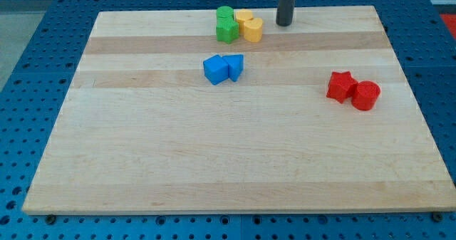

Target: Move the green circle down

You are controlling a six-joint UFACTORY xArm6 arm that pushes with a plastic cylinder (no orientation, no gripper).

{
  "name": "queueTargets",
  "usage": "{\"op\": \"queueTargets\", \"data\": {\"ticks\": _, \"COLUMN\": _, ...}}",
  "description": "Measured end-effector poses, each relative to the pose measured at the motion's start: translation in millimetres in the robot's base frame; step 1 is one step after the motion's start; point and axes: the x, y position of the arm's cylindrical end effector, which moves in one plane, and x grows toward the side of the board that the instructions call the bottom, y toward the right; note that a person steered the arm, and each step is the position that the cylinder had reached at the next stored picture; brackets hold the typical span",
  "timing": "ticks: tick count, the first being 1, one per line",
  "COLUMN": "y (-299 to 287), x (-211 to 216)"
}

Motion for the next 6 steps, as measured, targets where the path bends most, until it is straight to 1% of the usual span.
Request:
{"op": "queueTargets", "data": {"ticks": 1, "y": -22, "x": -17}}
{"op": "queueTargets", "data": {"ticks": 3, "y": -103, "x": -17}}
{"op": "queueTargets", "data": {"ticks": 4, "y": -124, "x": -16}}
{"op": "queueTargets", "data": {"ticks": 5, "y": -130, "x": -14}}
{"op": "queueTargets", "data": {"ticks": 6, "y": -125, "x": -6}}
